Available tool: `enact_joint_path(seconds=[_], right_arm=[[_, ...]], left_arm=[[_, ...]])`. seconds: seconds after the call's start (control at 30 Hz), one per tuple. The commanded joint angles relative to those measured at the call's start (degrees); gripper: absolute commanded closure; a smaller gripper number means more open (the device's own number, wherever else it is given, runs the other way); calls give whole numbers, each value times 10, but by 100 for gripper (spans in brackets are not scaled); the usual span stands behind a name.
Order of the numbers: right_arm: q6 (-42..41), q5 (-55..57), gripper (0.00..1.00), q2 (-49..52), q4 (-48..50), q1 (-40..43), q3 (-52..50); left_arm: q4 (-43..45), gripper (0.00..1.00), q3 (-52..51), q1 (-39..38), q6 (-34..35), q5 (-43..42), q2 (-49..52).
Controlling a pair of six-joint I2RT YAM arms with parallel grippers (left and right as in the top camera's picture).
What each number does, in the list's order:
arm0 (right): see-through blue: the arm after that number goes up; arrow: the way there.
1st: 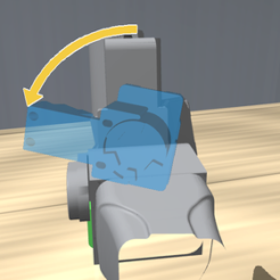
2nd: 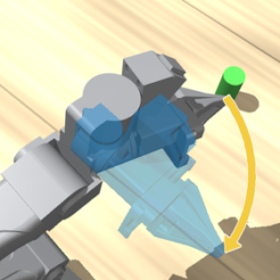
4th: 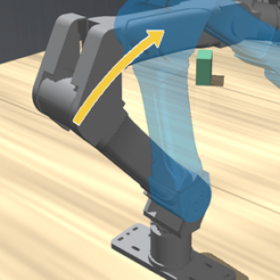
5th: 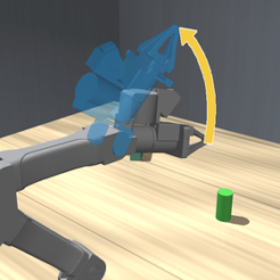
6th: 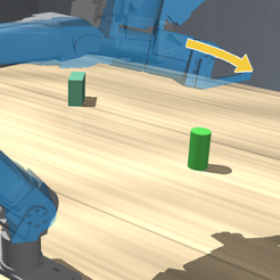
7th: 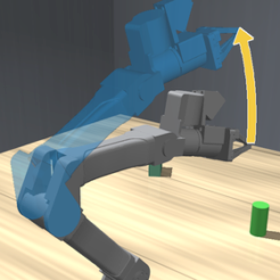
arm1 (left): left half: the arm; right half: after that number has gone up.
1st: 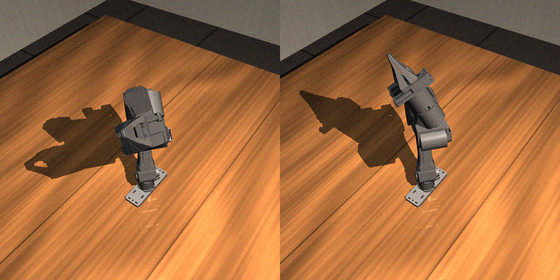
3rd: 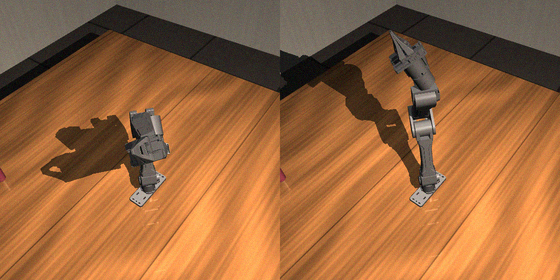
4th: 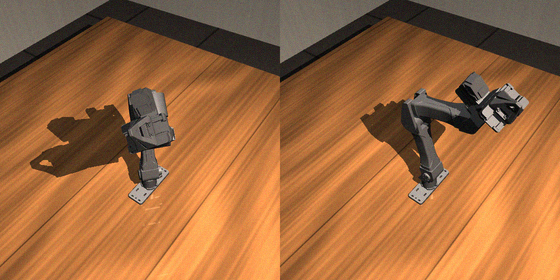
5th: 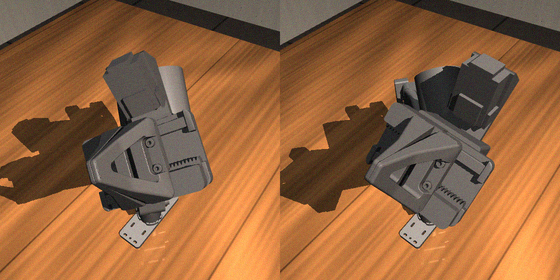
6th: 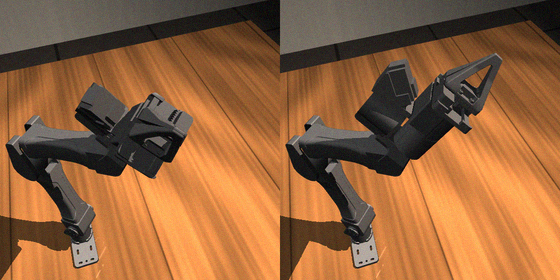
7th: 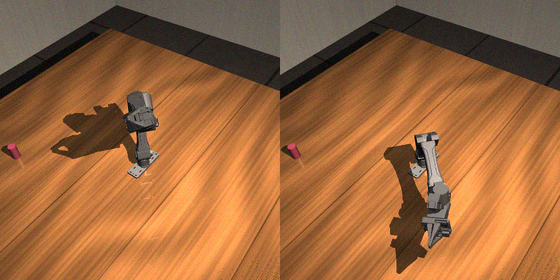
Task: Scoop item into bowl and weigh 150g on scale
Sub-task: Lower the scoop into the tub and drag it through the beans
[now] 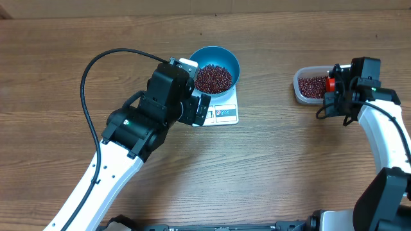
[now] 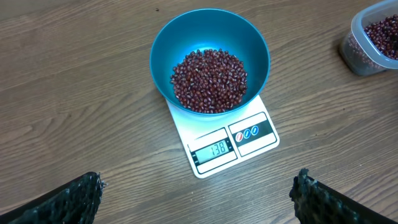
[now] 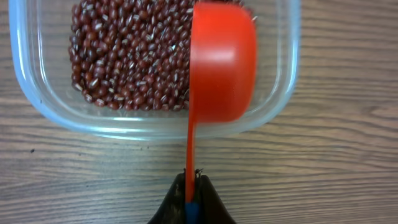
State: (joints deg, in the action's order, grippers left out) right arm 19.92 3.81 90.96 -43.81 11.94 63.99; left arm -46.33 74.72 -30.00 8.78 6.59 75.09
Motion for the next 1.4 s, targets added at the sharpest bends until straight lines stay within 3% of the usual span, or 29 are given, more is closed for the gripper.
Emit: enact_joint_path(seconds=[0.0,1.07,1.37], right_arm=[[-2,-14,96,8,1,3,-10],[0,-114,96,46,5,-3,-10],[0,-7,96,46,50,-3,-10]], left_arm=[[0,0,12,1,-10,-5,-8],[0,1,12,1,-10,-5,-8],[0,0,12,1,-10,-5,-8]])
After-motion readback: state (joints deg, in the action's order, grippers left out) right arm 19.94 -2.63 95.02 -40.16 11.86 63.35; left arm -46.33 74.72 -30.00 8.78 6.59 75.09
